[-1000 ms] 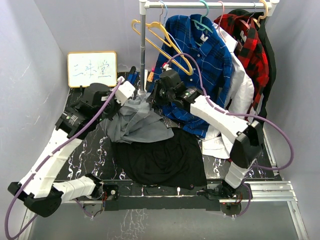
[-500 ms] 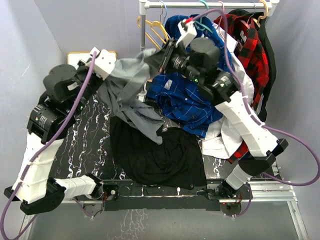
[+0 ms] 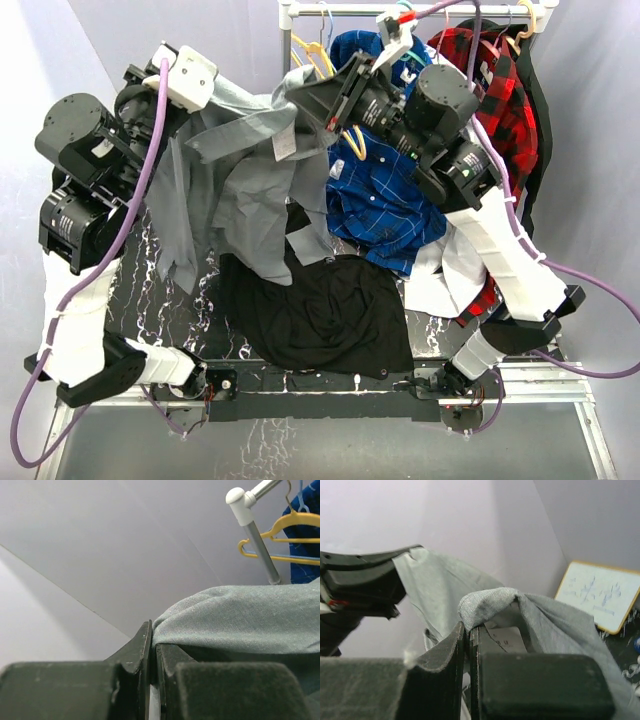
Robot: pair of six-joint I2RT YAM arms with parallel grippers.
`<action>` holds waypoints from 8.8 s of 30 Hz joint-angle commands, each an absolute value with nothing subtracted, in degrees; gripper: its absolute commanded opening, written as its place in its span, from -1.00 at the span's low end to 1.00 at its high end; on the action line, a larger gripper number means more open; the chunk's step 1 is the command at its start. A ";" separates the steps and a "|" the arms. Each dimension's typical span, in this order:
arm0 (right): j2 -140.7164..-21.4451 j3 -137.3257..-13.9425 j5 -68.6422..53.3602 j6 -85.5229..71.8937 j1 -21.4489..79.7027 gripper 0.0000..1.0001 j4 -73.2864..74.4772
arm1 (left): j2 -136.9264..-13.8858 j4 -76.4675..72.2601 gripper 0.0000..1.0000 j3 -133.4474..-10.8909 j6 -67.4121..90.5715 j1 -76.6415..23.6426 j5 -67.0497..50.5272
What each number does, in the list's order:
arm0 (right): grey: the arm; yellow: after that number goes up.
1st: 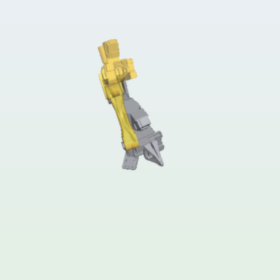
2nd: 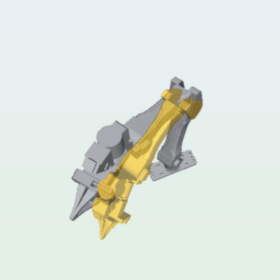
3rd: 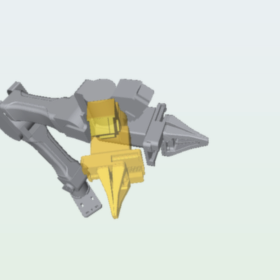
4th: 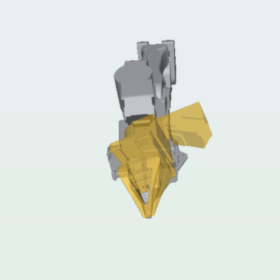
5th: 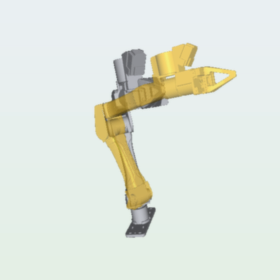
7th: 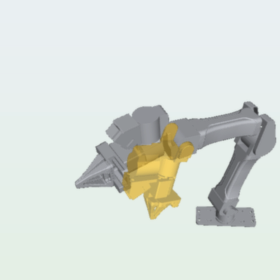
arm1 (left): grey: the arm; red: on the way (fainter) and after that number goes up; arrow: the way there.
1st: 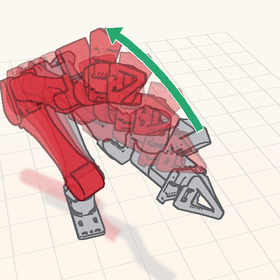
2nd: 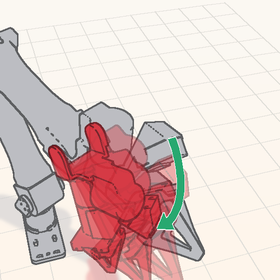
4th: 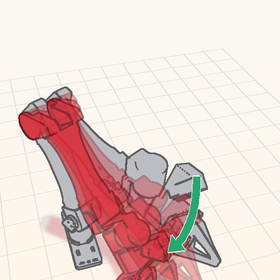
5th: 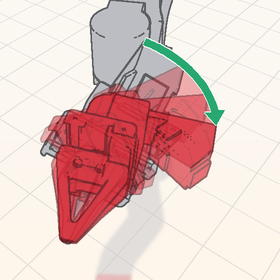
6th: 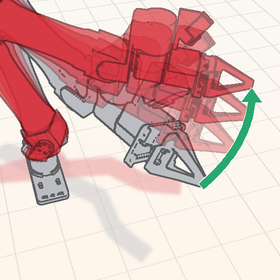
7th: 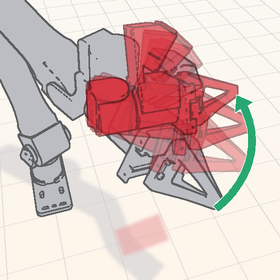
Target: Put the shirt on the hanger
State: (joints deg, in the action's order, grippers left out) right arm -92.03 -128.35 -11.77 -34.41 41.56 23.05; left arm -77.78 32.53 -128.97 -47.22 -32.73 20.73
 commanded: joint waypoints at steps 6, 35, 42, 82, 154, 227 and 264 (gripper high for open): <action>-73.73 -82.98 -18.02 -52.70 43.33 -1.00 8.34 | -61.09 40.32 -1.00 -91.80 -32.31 -32.35 11.23; -88.07 -67.46 5.75 -62.90 45.20 -1.00 8.16 | -76.80 15.38 -1.00 -60.76 -24.79 -10.75 8.51; -99.22 -73.85 -6.54 -63.59 42.69 0.27 2.41 | -78.13 15.49 -1.00 -60.02 -18.65 -10.81 7.03; -83.50 -101.46 11.65 -24.87 34.02 0.28 28.36 | -88.53 30.43 0.85 -83.15 -12.22 -10.28 10.40; -107.07 -122.32 5.30 -25.24 29.33 -0.72 20.72 | -84.89 42.34 0.80 -86.78 -10.60 -11.06 -0.86; -19.58 -59.13 -39.68 -52.84 27.77 -1.00 41.58 | -72.83 34.29 -1.00 -70.93 -17.90 -30.37 12.10; -50.76 -44.74 -37.42 -44.74 34.64 -1.00 -1.31 | -66.85 41.80 -1.00 -78.98 -14.03 -26.75 1.91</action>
State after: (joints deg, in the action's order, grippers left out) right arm -49.19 -41.19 -39.16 -48.34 33.52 3.95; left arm -68.36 40.82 -76.36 -15.38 -28.01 3.84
